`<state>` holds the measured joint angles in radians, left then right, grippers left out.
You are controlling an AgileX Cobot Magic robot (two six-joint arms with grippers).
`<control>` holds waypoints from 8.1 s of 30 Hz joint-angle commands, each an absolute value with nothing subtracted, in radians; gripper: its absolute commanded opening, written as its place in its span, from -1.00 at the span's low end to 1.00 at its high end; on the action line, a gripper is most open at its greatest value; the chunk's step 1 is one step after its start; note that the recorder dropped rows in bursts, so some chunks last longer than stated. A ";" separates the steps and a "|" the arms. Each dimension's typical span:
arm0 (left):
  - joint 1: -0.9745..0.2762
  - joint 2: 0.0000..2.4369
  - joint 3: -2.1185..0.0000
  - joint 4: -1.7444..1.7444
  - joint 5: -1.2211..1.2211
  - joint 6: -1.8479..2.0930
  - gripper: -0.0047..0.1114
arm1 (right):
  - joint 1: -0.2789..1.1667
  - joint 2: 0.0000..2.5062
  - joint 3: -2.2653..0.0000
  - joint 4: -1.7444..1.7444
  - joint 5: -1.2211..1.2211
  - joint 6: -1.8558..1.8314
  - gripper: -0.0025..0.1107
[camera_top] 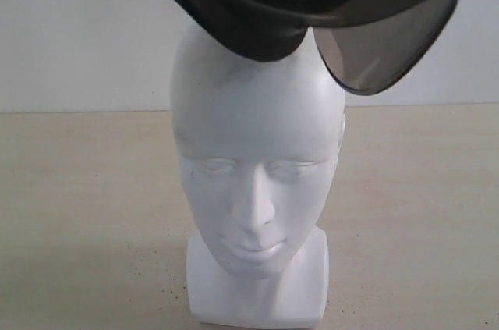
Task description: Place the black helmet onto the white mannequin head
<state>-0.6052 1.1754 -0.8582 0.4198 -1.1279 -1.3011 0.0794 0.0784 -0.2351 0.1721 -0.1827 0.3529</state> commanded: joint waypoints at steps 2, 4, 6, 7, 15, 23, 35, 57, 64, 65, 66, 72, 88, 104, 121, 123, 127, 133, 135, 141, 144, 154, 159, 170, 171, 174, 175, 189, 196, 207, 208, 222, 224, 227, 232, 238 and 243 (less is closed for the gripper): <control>-0.614 1.191 -0.900 0.374 -1.221 -1.264 -0.84 | 0.079 0.281 -0.542 0.154 0.030 0.212 -0.96; -0.614 1.203 -0.913 0.378 -1.221 -1.264 -0.84 | 0.079 0.368 -0.670 0.148 0.110 0.134 -0.96; -0.614 1.223 -0.921 0.382 -1.221 -1.264 -0.84 | 0.079 0.516 -0.889 0.122 0.267 0.077 -0.96; -0.614 1.233 -0.921 0.385 -1.221 -1.264 -0.84 | 0.079 0.571 -0.970 0.102 0.322 0.077 -0.96; -0.614 1.322 -0.921 0.433 -1.221 -1.201 -0.84 | 0.079 1.044 -1.631 0.202 0.676 -0.127 -0.96; -0.602 1.381 -0.919 0.440 -1.221 -1.092 -0.84 | 0.079 1.153 -1.757 0.494 0.917 -0.363 -0.96; -0.573 1.373 -0.839 0.398 -1.221 -1.060 -0.84 | 0.079 1.217 -1.757 0.691 0.993 -0.425 -0.96; -0.531 1.335 -0.740 0.338 -1.221 -0.970 -0.84 | 0.081 1.359 -1.757 1.016 0.988 -0.640 -0.96; -0.531 1.335 -0.686 0.285 -1.221 -0.970 -0.84 | 0.168 1.395 -1.757 1.110 0.947 -0.738 -0.96; -0.531 1.335 -0.676 0.278 -1.221 -0.970 -0.84 | 0.190 1.405 -1.757 1.099 0.934 -0.738 -0.96; -0.531 1.335 -0.671 0.278 -1.221 -0.965 -0.84 | 0.198 1.408 -1.757 1.091 0.929 -0.738 -0.96; -0.531 1.335 -0.671 0.276 -1.221 -0.947 -0.84 | 0.209 1.430 -1.757 1.054 0.931 -0.729 -0.96; -0.532 1.367 -0.642 0.295 -1.221 -0.971 -0.84 | 0.209 1.454 -1.757 1.033 0.961 -0.687 -0.96; -0.532 1.369 -0.576 0.245 -1.221 -0.935 -0.84 | 0.209 1.477 -1.757 1.009 1.022 -0.669 -0.96; -0.528 1.289 -0.474 0.088 -1.221 -0.795 -0.84 | 0.209 1.477 -1.757 0.873 1.036 -0.607 -0.96; -0.528 1.280 -0.466 0.083 -1.221 -0.776 -0.84 | 0.209 1.477 -1.757 0.873 1.036 -0.607 -0.96; -0.528 1.273 -0.443 0.036 -1.221 -0.773 -0.84 | 0.209 1.477 -1.757 0.863 1.040 -0.601 -0.96; -0.528 1.273 -0.421 0.024 -1.221 -0.761 -0.84 | 0.209 1.477 -1.702 0.863 1.015 -0.609 -0.96; -0.528 1.273 -0.417 0.019 -1.221 -0.761 -0.84 | 0.230 1.477 -1.665 0.865 0.983 -0.642 -0.96; -0.528 1.273 -0.407 0.014 -1.221 -0.745 -0.84 | 0.311 1.477 -1.578 0.854 0.867 -0.672 -0.96; -0.528 1.273 -0.397 0.007 -1.221 -0.745 -0.84 | 0.338 1.477 -1.547 0.854 0.839 -0.653 -0.96; -0.528 1.247 -0.334 -0.039 -1.221 -0.743 -0.84 | 0.353 1.477 -1.532 0.845 0.841 -0.613 -0.96; -0.528 1.206 -0.314 -0.060 -1.221 -0.718 -0.84 | 0.360 1.477 -1.525 0.835 0.846 -0.595 -0.96; -0.528 1.186 -0.304 -0.122 -1.221 -0.675 -0.84 | 0.360 1.477 -1.478 0.825 0.845 -0.588 -0.96; -0.528 1.184 -0.304 -0.124 -1.221 -0.664 -0.84 | 0.360 1.477 -1.478 0.825 0.845 -0.581 -0.96; -0.528 1.162 -0.304 -0.120 -1.221 -0.650 -0.84 | 0.360 1.477 -1.478 0.825 0.848 -0.576 -0.96; -0.528 1.152 -0.304 -0.120 -1.221 -0.650 -0.84 | 0.360 1.477 -1.478 0.827 0.848 -0.575 -0.96; -0.528 1.110 -0.304 -0.079 -1.158 -0.666 -0.60 | 0.360 1.477 -1.478 0.831 0.863 -0.554 -0.96; -0.528 1.091 -0.304 -0.076 -1.137 -0.682 -0.04 | 0.360 1.477 -1.478 0.829 0.884 -0.549 -0.96; -0.528 0.834 -0.338 0.020 -0.477 -0.467 -0.15 | 0.360 1.477 -1.478 0.824 0.896 -0.549 -0.96; -0.528 0.812 -0.363 0.015 -0.359 -0.439 -0.15 | 0.360 1.477 -1.478 0.824 0.898 -0.549 -0.96; -0.416 0.852 -0.654 0.019 0.057 -0.294 -0.15 | 0.360 1.477 -1.478 0.824 0.901 -0.551 -0.96; -0.415 0.854 -0.657 0.019 0.057 -0.294 -0.15 | 0.360 1.477 -1.478 0.824 0.901 -0.551 -0.96; -0.415 0.860 -0.657 0.019 0.082 -0.294 -0.15 | 0.360 1.477 -1.478 0.824 0.901 -0.551 -0.96; -0.419 0.863 -0.657 -0.025 0.132 -0.298 -0.15 | 0.360 1.477 -1.478 0.822 0.893 -0.552 -0.96; -0.419 0.863 -0.668 -0.061 0.136 -0.298 -0.15 | 0.360 1.477 -1.478 0.813 0.886 -0.552 -0.96; -0.419 0.863 -0.719 -0.093 0.254 -0.295 -0.15 | 0.360 1.477 -1.478 0.812 0.879 -0.552 -0.96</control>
<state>-0.4179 0.8607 -0.6927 -0.0764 0.1983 -0.3015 0.3541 1.4703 -1.5005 0.8671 0.7769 -0.5470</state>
